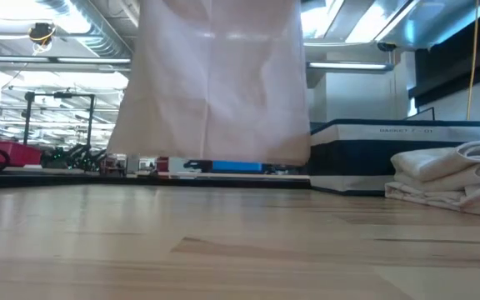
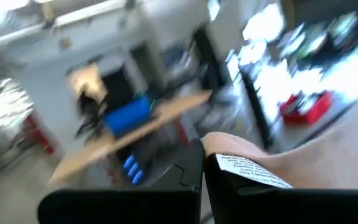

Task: Fold towel
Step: Fold the light brown towel

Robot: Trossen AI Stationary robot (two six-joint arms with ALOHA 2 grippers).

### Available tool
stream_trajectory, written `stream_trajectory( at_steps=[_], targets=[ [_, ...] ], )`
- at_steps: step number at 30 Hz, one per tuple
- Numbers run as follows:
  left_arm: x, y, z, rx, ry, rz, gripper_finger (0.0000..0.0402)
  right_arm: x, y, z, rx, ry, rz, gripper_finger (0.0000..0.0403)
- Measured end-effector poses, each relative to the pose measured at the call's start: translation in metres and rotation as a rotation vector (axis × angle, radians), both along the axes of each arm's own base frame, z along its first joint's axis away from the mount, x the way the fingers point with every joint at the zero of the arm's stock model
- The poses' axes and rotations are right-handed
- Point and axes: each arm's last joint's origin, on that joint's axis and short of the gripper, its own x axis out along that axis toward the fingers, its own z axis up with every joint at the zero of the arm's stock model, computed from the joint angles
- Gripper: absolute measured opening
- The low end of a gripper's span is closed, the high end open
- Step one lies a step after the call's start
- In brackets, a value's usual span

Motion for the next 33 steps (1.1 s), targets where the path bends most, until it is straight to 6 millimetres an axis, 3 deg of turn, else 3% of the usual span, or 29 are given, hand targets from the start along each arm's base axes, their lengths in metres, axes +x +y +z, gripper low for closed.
stream_trajectory(
  at_steps=[5,12,19,28,33],
  targets=[
    [-0.017,-0.020,0.004,0.015,-0.027,-0.228,0.0001,-0.013,0.022,0.013,-0.001,0.043,0.097,0.0005],
    [-0.035,-0.043,-0.028,-0.313,0.029,-0.472,0.0000,-0.019,0.066,-0.005,0.125,0.264,0.353,0.0005],
    [-0.039,-0.056,-0.067,-0.749,0.075,-0.530,0.0000,-0.011,0.100,-0.053,0.393,0.547,0.535,0.0005],
    [-0.010,-0.075,-0.134,-1.069,0.180,-0.561,0.0000,-0.005,0.149,-0.128,0.649,0.711,0.662,0.0005],
    [0.012,-0.100,-0.165,-1.152,0.167,-0.749,0.0000,-0.008,0.178,-0.167,0.756,0.749,0.704,0.0005]
  ],
)
